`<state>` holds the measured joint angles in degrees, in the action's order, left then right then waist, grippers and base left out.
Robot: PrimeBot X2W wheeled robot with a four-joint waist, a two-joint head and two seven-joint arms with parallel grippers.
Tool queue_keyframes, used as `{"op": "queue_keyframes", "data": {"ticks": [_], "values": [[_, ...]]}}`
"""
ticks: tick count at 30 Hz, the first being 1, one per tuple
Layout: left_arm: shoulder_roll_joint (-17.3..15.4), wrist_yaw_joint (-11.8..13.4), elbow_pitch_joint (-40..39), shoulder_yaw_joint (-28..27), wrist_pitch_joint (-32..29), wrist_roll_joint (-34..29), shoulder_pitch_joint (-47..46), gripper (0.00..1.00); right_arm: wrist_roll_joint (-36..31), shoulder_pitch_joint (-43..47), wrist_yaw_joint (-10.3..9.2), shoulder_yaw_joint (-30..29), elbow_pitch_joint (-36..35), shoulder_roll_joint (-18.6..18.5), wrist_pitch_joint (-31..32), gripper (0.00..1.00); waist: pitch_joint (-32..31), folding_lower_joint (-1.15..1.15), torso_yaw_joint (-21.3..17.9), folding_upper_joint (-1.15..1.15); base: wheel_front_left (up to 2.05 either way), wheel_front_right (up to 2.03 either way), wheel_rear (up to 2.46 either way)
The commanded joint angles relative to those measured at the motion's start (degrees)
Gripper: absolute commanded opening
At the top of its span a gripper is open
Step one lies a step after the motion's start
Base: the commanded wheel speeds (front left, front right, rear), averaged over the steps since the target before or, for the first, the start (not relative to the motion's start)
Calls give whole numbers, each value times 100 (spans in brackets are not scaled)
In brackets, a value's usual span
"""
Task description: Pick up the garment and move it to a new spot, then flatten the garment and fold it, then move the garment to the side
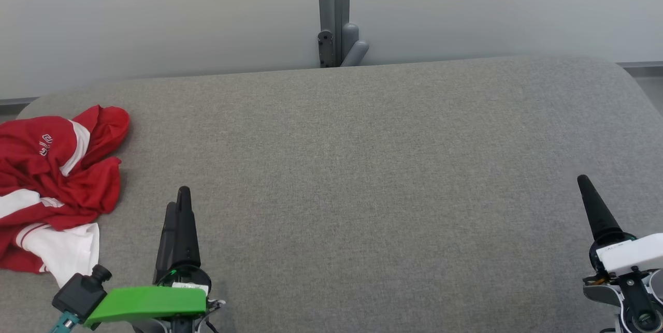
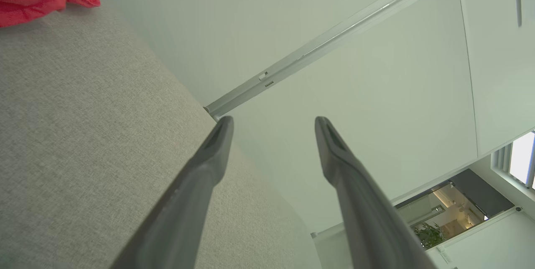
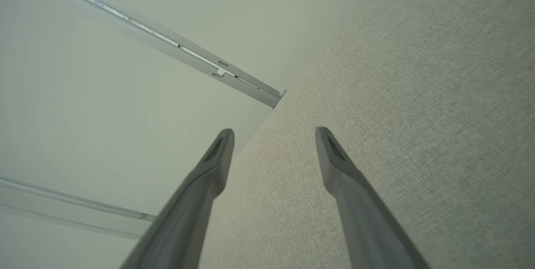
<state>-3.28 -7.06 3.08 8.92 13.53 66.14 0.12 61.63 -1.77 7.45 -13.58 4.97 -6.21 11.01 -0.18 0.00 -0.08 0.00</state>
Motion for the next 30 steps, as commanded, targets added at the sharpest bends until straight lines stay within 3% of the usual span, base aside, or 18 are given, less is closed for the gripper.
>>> {"op": "queue_keyframes", "data": {"ticks": [1,9,30], "values": [[-53,15,-88,-45,25,-197,-170,100,-196,-154,2,51,-131,-91,-74,100,-2,0,0,0,0,0,0],[-123,102,-14,-46,44,-1124,-308,100,-1161,-180,3,372,-273,-222,-431,100,-20,0,-4,0,0,0,0],[-310,273,437,96,-5,-2726,-620,100,-2732,-264,3,884,-74,-345,-1120,100,-45,0,-4,0,0,0,0]]}}
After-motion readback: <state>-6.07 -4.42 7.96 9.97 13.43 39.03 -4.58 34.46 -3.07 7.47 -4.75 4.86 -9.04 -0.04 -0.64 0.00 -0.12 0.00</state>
